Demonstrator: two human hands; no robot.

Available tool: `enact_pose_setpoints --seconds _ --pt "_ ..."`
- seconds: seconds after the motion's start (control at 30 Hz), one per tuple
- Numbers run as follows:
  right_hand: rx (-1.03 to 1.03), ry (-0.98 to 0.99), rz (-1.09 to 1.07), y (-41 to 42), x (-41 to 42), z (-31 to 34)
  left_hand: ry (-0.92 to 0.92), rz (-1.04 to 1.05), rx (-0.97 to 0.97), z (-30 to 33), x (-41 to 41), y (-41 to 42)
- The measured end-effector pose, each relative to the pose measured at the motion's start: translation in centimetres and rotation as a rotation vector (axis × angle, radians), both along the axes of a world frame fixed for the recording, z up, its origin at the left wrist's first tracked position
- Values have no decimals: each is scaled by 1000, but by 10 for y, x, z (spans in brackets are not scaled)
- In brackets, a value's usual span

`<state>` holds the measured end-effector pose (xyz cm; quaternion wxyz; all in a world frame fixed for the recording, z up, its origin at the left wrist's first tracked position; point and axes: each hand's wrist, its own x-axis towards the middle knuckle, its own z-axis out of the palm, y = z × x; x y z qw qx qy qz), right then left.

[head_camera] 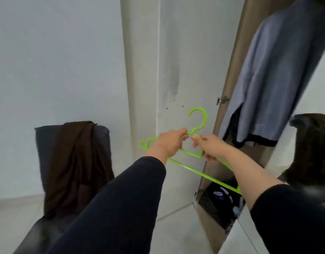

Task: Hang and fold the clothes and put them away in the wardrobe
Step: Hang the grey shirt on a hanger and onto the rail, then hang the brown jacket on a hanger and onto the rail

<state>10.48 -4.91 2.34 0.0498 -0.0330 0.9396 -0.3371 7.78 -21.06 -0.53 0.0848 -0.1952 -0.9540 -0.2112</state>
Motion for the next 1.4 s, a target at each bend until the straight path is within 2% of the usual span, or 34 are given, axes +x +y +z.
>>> enact_pose_setpoints --seconds 0.17,0.37,0.53,0.67,0.73,0.9,1.07,1.17,1.3,1.4 --pt "-41 -247 280 -85 16 -21 -76 239 43 -11 55 -83" --pt "1 -233 439 -177 23 -33 -38 435 1 -15 92 -169" --pt "-26 -240 483 -237 14 -41 17 472 32 -21 91 -225" --pt "-45 -213 416 -274 -12 -62 155 576 -5 -34 72 -273" --pt "-30 -155 358 -288 -31 -72 164 619 -6 -44 57 -302" --pt "-94 -27 167 -321 -83 -87 38 700 117 -66 5 -360" --pt "-188 -37 18 -357 -137 -112 -99 746 199 -83 -60 -384" --pt "-213 -62 7 -374 -157 -124 -111 764 231 -89 -93 -391" --pt "-211 -4 -13 -387 -165 -136 -95 825 241 -86 -134 -403" --pt "-190 41 -29 -392 -162 -137 -157 905 229 -81 -157 -412"
